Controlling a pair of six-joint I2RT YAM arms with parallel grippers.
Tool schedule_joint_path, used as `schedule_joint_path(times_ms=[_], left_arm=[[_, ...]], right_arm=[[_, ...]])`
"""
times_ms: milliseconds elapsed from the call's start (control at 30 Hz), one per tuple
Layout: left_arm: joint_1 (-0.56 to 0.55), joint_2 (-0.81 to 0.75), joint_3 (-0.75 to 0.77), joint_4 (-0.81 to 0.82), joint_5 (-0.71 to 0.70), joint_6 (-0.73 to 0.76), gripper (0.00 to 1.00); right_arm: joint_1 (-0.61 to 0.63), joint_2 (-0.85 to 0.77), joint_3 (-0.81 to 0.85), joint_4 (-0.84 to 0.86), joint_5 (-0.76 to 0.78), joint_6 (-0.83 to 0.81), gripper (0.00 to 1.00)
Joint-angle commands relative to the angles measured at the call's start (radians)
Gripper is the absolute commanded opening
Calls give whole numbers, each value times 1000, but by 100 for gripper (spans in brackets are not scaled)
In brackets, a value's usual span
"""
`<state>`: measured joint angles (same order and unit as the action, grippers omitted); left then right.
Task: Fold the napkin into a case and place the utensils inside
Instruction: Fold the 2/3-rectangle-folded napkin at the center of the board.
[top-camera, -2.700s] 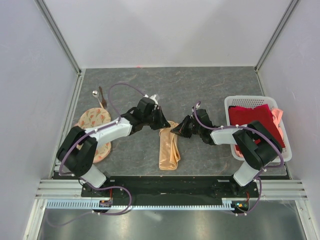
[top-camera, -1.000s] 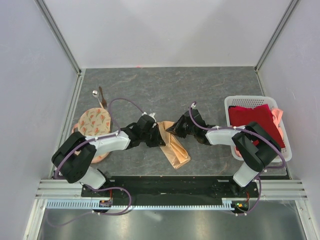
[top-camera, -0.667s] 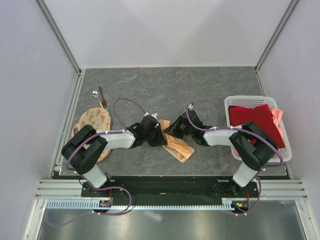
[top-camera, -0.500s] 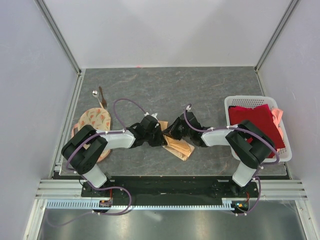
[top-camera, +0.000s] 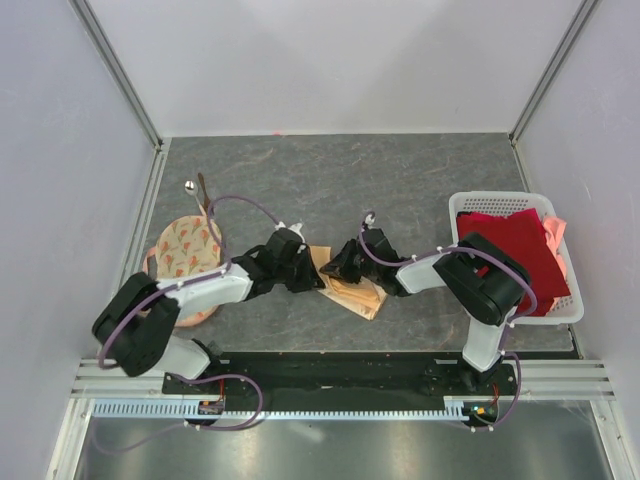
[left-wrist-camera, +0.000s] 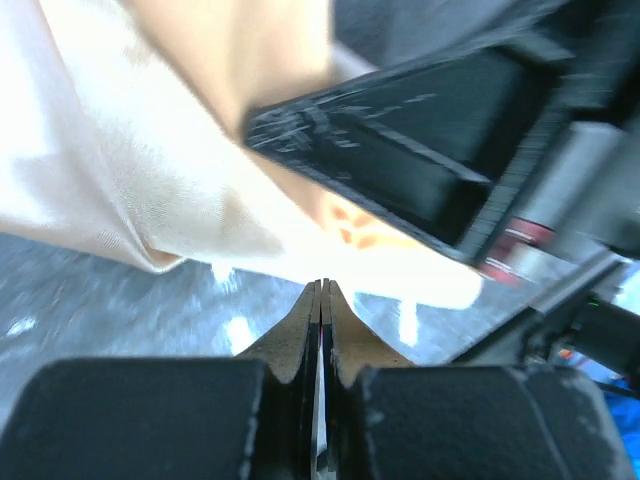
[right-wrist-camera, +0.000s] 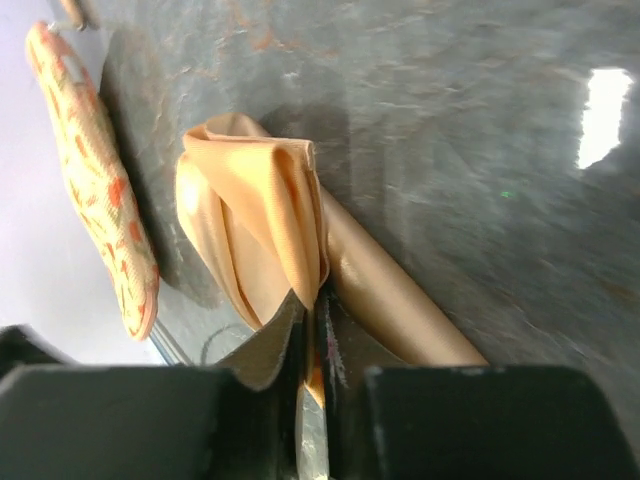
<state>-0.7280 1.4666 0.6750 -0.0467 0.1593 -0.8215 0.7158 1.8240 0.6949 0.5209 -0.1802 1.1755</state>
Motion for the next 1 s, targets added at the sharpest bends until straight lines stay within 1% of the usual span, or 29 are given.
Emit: schedule_joint_path(times_ms=[0, 67, 133, 200, 267, 300, 400, 567, 633, 700, 967], left_arm=[[54, -133, 3, -87, -15, 22, 7], [110, -144, 3, -81, 20, 19, 7], [162, -115, 21, -81, 45, 24, 7], [214, -97, 35, -76, 65, 18, 6], [240, -74, 41, -65, 77, 15, 6], [258, -68, 52, -67, 78, 16, 6], [298, -51, 63, -90, 82, 24, 5], [308, -87, 54, -107, 78, 47, 5], [308, -92, 49, -108, 88, 48, 5], [308, -97, 44, -108, 92, 50, 5], [308, -97, 54, -107, 85, 56, 4]], right_arm=[[4, 38, 8, 42, -87, -122, 21], [5, 20, 8, 31, -90, -158, 24], [5, 8, 31, -17, -100, -192, 30], [5, 0, 73, -76, -123, -250, 34], [4, -11, 92, -108, -136, -304, 38], [5, -17, 97, -133, -137, -319, 42], [7, -38, 106, -179, -131, -396, 46], [7, -51, 133, -216, -122, -484, 49], [5, -51, 149, -234, -119, -511, 53], [8, -51, 173, -254, -120, -530, 54], [37, -51, 241, -340, -137, -580, 55]])
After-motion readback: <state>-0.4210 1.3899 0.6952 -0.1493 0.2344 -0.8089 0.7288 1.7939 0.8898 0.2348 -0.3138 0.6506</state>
